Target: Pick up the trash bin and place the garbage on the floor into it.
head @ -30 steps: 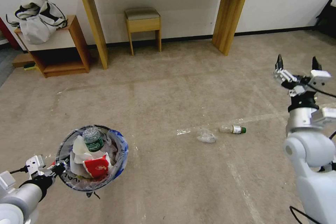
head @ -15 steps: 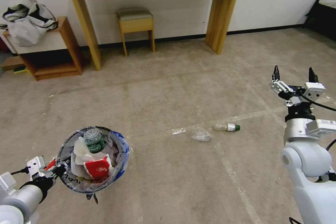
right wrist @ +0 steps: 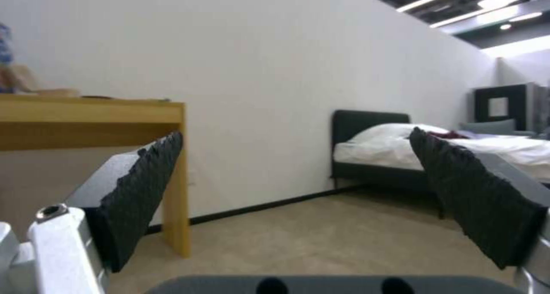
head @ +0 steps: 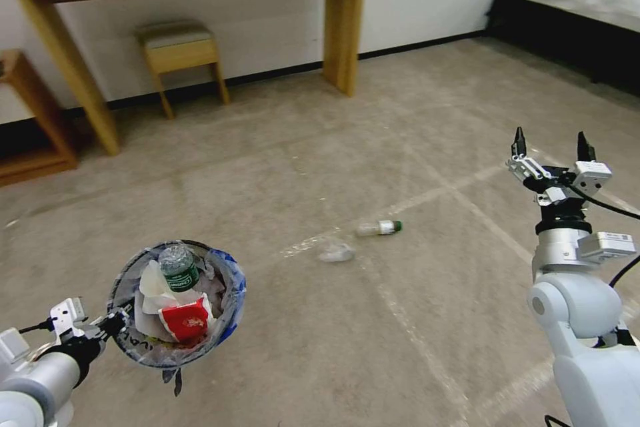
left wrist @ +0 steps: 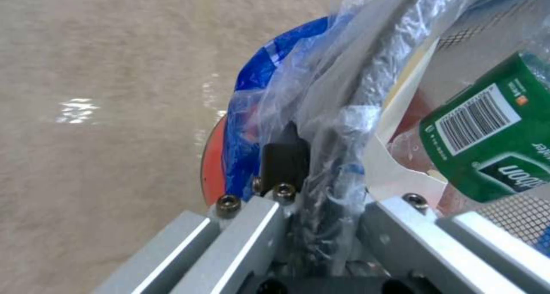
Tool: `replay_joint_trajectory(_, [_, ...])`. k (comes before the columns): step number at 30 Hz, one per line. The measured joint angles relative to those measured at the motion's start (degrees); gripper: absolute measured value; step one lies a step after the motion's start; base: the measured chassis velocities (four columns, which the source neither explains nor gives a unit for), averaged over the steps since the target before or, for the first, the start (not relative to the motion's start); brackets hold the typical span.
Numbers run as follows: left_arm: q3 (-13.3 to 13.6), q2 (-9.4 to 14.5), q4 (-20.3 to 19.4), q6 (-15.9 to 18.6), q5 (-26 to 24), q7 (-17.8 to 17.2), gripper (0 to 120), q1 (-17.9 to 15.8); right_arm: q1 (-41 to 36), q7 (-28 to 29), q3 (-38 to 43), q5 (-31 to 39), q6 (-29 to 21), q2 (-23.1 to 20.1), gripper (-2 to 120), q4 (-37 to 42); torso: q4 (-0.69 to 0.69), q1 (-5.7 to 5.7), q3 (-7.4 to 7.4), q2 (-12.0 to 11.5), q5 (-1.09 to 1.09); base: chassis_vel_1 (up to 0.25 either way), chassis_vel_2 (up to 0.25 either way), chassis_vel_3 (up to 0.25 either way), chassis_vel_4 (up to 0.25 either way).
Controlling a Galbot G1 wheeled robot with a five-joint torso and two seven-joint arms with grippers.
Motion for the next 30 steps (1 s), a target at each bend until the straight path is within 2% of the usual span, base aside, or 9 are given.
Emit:
replay_joint_trajectory(6, [-0.3,-0.2,0.0,0.0,0.0,-0.1,0,0.2,0.2,-0.6,-1.3,-0.6,0.4,0.6,100,-0.4,0.05,0.0,0.0,0.0,0.0,-0.048,-0.049,-0.036,-0.04])
replay_joint_trajectory(30, [-1.0,-0.4,0.0,-0.2,-0.5,-0.4,0,0.4,1.0,-2.0,-4.8,-3.5,0.8,1.4,100,-1.4,0.04,0.0,0.0,0.0,0.0,0.0,0.0,0.0,0.0])
